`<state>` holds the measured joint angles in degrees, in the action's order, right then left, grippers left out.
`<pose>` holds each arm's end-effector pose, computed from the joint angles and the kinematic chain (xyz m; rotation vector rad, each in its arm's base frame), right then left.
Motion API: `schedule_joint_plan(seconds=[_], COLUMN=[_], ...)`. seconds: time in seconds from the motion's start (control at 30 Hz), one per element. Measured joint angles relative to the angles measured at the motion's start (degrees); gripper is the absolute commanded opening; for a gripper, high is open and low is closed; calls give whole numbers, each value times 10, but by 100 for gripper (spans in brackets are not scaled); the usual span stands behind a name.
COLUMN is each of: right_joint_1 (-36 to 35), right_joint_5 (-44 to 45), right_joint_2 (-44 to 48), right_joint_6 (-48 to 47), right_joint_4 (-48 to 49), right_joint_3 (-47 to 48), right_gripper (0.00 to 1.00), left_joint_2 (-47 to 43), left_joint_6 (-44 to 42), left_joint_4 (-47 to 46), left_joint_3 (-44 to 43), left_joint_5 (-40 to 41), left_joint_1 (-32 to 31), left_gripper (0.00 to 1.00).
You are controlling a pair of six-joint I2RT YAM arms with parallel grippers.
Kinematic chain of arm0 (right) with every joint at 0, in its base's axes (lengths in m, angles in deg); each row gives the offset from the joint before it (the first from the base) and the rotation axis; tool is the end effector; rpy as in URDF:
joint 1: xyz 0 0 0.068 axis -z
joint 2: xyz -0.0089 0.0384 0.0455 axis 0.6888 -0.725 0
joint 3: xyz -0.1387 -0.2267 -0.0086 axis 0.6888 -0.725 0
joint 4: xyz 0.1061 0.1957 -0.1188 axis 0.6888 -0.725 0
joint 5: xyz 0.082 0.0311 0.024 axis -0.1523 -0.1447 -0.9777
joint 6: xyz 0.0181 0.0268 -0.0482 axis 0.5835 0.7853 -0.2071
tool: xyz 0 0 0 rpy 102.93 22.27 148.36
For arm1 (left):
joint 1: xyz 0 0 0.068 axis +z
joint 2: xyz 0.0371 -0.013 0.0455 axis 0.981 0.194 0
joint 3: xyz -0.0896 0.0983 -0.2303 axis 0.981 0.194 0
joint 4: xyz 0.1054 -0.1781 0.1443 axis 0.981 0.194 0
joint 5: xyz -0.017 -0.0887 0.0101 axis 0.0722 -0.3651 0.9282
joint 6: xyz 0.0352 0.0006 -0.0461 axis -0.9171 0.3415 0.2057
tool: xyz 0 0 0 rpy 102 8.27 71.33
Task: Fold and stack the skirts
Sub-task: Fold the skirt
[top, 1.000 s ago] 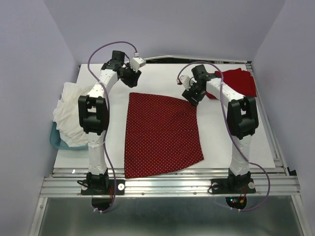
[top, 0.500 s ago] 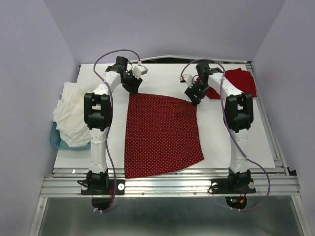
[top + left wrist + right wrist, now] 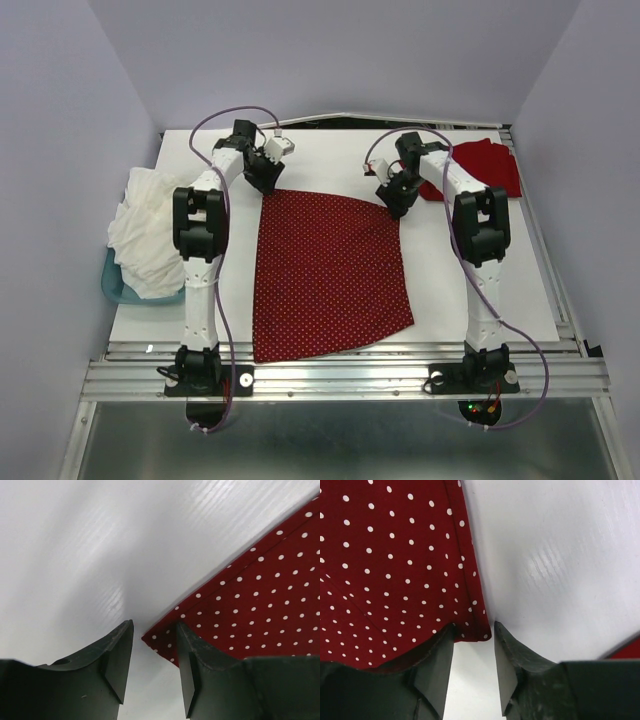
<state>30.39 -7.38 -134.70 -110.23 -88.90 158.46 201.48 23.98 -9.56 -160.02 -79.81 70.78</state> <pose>0.4463 0.1167 0.1676 -1.4183 2.4498 0.3202 0.5109 -0.0887 0.1747 1.1159 2.1498 -0.2696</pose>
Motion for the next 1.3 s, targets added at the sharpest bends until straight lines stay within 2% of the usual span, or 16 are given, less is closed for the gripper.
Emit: schedule_joint_plan(seconds=[0.2,0.3,0.43,0.5,0.63,0.7,0.77,1.03,1.3], right_joint_1=[0,0,0,0,0,0,0,0,11], right_joint_5=[0,-3,-4,-4,-4,-4,-4,2,14], right_joint_2=[-1,-2,-2,-2,-2,-2,-2,-2,-2], right_joint_6=[-2,-2,-1,-2,-2,-2,-2,6,40], right_joint_4=[1,1,2,2,2,2,4,20,52], right_joint_3=[0,0,0,0,0,0,0,0,35], right_gripper=[23,7,1,1,1,1,1,1,1], left_joint_2=[10,10,16,19,27,31,32,38,26], left_joint_6=[3,3,-2,-6,-11,-13,-15,-6,38], left_joint_4=[0,0,2,4,12,18,21,23,-23], left_joint_3=[-19,-19,-26,-28,-38,-45,-49,-65,-73], left_joint_5=[-2,-6,-18,-26,-39,-45,-46,-37,-34], left_joint_1=[11,14,14,14,14,14,13,14,24], left_gripper=[50,46,44,41,18,12,1,0,0])
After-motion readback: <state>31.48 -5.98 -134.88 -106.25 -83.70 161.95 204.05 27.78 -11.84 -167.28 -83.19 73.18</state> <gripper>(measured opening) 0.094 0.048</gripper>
